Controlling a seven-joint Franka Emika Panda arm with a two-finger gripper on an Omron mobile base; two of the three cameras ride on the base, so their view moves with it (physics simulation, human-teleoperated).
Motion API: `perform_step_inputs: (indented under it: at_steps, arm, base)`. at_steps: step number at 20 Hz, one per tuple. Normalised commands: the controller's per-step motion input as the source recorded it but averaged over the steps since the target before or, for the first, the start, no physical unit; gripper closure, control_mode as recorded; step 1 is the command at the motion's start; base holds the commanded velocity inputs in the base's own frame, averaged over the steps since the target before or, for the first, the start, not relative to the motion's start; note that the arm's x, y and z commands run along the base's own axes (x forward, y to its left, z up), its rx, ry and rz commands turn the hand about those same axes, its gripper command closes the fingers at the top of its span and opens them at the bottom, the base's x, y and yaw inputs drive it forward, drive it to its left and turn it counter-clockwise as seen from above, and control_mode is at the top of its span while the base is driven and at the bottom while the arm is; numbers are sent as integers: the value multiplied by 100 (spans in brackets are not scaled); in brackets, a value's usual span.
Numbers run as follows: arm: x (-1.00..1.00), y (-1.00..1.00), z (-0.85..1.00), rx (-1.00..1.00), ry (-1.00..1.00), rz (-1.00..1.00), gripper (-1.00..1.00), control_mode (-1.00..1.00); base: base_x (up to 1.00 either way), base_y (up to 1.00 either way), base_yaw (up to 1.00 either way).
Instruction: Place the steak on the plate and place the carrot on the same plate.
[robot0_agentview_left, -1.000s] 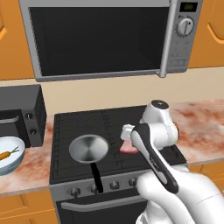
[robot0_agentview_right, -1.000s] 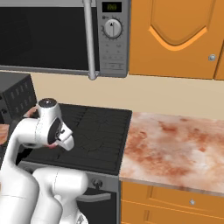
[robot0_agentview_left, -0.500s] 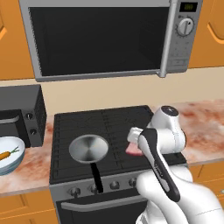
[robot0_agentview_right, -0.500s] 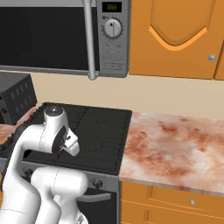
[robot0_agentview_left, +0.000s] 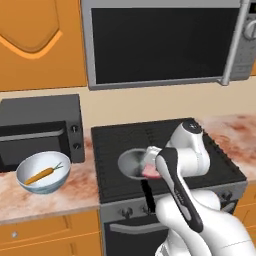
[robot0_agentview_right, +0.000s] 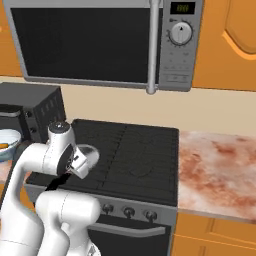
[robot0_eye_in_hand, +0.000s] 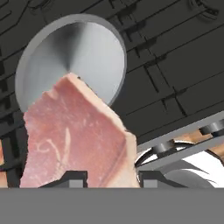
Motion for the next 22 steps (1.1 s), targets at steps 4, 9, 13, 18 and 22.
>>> perform_step_inputs:
  at_steps: [4, 9, 13, 18, 22]
  arm:
    - [0, 0, 0, 0, 0, 0, 100, 100]
    - [0, 0, 0, 0, 0, 0, 100, 100]
    - [0, 0, 0, 0, 0, 0, 100, 100]
    - [0, 0, 0, 0, 0, 0, 100, 100]
    - [0, 0, 0, 0, 0, 0, 100, 100]
  base:
    - [-31, 83, 0]
    - [-17, 85, 0]
    - [-2, 90, -3]
    - [0, 94, -5]
    - [0, 89, -9]
